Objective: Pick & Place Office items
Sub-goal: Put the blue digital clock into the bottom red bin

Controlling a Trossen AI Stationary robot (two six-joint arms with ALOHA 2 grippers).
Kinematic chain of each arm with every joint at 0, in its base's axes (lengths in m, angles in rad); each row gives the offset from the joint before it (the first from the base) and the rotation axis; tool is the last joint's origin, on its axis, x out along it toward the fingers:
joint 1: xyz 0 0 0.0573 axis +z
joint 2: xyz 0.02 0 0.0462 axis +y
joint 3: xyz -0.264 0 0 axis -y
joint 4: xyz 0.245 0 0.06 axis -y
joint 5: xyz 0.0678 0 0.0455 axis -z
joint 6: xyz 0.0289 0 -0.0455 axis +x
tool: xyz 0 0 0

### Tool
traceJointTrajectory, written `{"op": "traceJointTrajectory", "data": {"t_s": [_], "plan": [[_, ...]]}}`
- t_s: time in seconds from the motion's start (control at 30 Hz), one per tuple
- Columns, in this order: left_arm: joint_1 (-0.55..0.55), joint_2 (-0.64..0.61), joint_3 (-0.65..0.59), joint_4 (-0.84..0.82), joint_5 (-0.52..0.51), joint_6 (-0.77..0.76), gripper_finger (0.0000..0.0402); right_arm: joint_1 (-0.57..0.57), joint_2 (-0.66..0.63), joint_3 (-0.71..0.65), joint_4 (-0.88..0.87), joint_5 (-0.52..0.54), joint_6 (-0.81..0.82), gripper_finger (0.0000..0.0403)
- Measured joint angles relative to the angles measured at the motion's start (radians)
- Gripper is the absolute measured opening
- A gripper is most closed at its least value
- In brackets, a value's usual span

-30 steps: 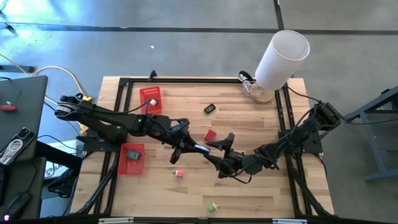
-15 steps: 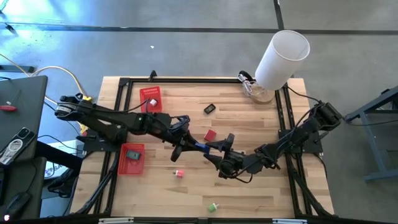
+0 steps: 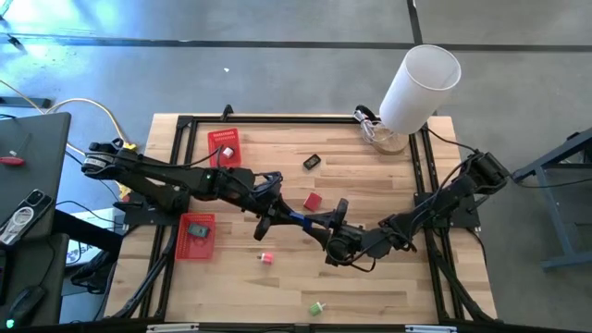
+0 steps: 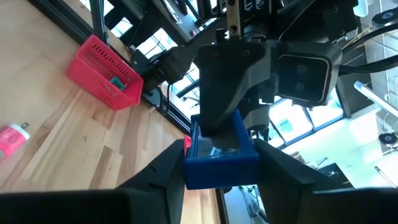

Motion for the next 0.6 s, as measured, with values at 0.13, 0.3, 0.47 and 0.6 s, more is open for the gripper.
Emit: {"op": "traceJointTrajectory", "data": {"t_s": [0.13, 0.3, 0.47, 0.6], "plan": [[0.000, 0.000, 0.000, 0.000, 0.005, 0.013, 0.0058, -0.001, 0.000, 0.000, -0.001, -0.002, 0.029, 0.0153], [0.000, 0.000, 0.000, 0.004, 0.004, 0.025, 0.0064, -0.002, 0.000, 0.000, -0.001, -0.005, 0.037, 0.0162], [0.000, 0.000, 0.000, 0.012, 0.004, 0.028, 0.0070, -0.002, 0.000, 0.000, -0.001, -0.005, 0.040, 0.0146], [0.000, 0.000, 0.000, 0.014, 0.004, 0.030, 0.0071, -0.002, -0.001, 0.000, -0.001, -0.005, 0.041, 0.0146]]}}
